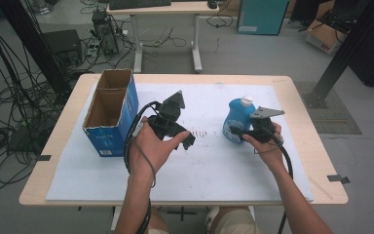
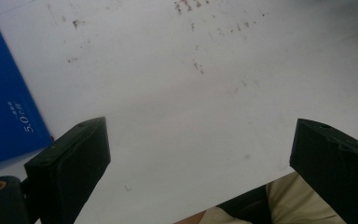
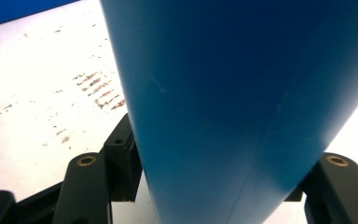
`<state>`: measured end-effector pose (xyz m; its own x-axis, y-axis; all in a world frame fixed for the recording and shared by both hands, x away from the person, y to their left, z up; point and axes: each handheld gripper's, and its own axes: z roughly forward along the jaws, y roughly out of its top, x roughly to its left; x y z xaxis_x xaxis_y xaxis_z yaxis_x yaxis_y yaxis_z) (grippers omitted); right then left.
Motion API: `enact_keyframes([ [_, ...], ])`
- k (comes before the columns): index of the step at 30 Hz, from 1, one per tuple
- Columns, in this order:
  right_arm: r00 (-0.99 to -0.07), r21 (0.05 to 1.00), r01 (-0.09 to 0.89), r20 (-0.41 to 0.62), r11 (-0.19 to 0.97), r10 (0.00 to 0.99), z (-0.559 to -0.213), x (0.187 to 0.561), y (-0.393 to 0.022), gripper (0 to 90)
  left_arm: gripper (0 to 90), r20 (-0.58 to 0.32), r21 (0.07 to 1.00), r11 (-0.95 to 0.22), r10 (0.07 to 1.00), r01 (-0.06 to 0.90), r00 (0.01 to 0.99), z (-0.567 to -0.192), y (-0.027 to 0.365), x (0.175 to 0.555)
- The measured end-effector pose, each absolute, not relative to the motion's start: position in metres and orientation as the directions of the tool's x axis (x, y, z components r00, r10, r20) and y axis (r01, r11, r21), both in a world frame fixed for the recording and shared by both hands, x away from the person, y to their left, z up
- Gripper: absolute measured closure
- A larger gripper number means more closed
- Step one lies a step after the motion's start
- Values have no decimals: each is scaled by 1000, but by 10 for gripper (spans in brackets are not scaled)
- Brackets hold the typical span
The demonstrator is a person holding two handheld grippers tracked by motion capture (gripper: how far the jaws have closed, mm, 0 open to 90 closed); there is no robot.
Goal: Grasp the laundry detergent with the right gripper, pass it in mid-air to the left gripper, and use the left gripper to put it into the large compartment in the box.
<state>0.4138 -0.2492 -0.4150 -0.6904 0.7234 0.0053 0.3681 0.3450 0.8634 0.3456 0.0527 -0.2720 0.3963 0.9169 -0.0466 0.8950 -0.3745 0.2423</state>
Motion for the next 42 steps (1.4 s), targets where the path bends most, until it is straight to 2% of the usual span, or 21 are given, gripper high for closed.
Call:
enact_keyframes([
  [42,-700,868,349,-10,353,714,-416,414,-250,406,54,-39,243,-383,914,891,404,-270,48,344],
])
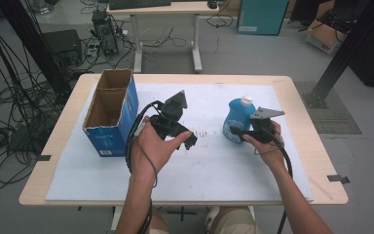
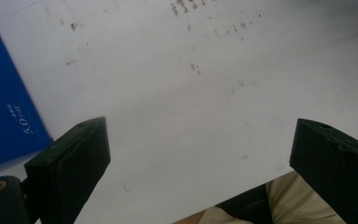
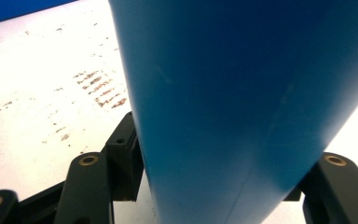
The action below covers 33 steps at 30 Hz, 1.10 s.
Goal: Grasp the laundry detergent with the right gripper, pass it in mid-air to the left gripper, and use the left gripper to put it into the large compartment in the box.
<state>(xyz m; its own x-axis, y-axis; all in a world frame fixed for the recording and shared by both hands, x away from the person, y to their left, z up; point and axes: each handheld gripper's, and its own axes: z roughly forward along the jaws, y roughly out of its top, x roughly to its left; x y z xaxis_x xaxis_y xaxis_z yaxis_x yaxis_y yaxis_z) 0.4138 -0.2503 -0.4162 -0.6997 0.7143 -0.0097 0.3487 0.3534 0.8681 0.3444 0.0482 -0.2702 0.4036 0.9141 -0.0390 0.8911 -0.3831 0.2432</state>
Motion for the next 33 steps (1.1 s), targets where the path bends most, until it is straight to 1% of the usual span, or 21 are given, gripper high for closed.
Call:
enact_keyframes([
  [33,-698,872,347,-5,345,716,-417,413,-251,414,54,-44,246,-387,911,889,409,-270,47,343],
])
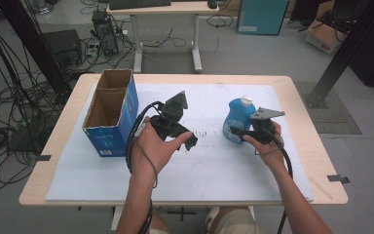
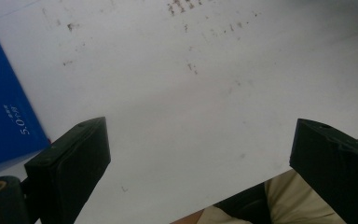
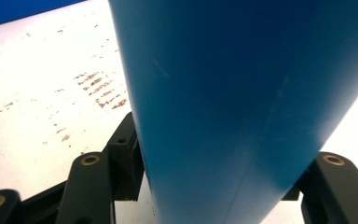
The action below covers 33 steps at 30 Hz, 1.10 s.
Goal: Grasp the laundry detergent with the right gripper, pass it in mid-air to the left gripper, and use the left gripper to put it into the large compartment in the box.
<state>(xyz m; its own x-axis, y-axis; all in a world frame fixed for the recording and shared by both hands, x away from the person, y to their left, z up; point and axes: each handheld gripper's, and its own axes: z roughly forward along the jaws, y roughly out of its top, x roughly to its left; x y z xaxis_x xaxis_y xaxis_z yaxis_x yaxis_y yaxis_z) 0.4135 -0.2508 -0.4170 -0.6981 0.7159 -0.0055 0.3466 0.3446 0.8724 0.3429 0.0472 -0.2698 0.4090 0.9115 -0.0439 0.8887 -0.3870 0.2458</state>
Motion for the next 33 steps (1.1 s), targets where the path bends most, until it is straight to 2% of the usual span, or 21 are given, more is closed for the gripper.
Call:
enact_keyframes([
  [17,-699,873,344,-8,346,715,-417,413,-251,414,54,-43,246,-391,910,887,413,-269,47,342],
  [33,-705,844,395,26,362,709,-409,416,-249,421,55,-50,238,-480,862,844,504,-257,46,339],
])
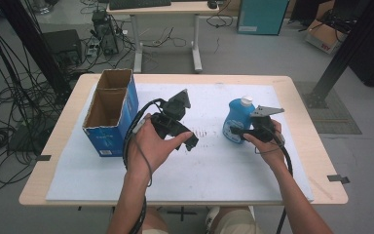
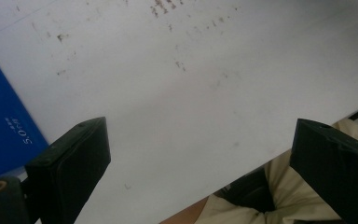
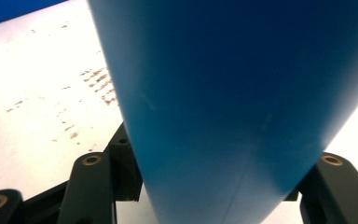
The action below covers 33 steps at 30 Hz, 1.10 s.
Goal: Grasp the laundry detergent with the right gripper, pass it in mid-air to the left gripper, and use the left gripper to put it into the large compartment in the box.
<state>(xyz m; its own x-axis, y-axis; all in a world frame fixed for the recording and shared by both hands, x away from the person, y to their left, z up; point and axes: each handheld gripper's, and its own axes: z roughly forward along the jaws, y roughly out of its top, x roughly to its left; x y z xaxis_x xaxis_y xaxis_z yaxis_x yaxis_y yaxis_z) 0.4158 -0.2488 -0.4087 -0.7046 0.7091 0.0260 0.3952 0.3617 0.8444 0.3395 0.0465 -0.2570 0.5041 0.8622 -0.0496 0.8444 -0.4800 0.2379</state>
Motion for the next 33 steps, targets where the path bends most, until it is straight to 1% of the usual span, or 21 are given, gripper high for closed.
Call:
enact_keyframes([
  [2,-705,839,408,38,361,708,-407,414,-248,421,55,-49,235,-496,853,836,520,-255,47,338],
  [3,-711,840,399,30,368,703,-405,414,-247,421,55,-49,229,-516,841,825,539,-254,49,336],
  [5,-717,838,398,30,373,697,-403,412,-246,421,55,-46,223,-523,837,822,545,-254,50,335],
  [6,-718,837,401,34,372,695,-401,411,-245,421,55,-44,223,-546,822,807,568,-252,52,333],
  [8,-720,835,403,37,375,693,-399,410,-244,421,55,-46,221,-549,820,806,570,-252,53,332],
  [11,-735,827,400,32,394,678,-394,408,-242,421,57,-54,222,-577,798,786,601,-251,55,329],
  [13,-753,813,396,22,426,658,-387,405,-238,421,58,-23,220,-603,782,767,622,-250,56,327],
  [14,-760,811,390,17,436,650,-384,404,-237,420,58,-23,220,-603,782,767,622,-250,56,327],
  [15,-760,811,390,17,436,650,-384,404,-237,420,58,-5,209,-636,759,743,651,-248,59,327],
  [19,-786,801,378,11,465,618,-376,400,-230,420,58,15,213,-679,722,703,692,-240,63,325],
  [21,-805,796,366,11,482,593,-370,397,-222,420,56,32,234,-720,678,653,735,-228,69,325],
  [22,-805,796,366,11,482,593,-370,397,-222,420,57,32,234,-720,678,653,735,-228,69,325],
  [23,-821,792,360,17,493,571,-365,395,-216,420,56,33,243,-723,673,647,739,-225,70,325],
  [24,-830,790,358,24,499,558,-363,394,-213,420,55,47,253,-745,647,617,761,-218,75,327],
  [25,-837,789,354,28,502,547,-360,393,-209,420,56,47,258,-751,638,607,769,-214,77,328],
  [29,-859,792,335,34,511,511,-354,389,-199,420,57,18,277,-761,615,587,789,-206,87,333],
  [30,-868,793,325,34,516,495,-351,388,-194,420,57,22,277,-762,614,585,789,-204,89,334],
  [31,-886,798,288,12,530,463,-347,388,-188,420,56,22,274,-764,612,584,790,-201,97,337],
  [33,-893,799,279,12,533,450,-344,387,-183,420,56,17,273,-762,614,587,789,-200,101,338],
])
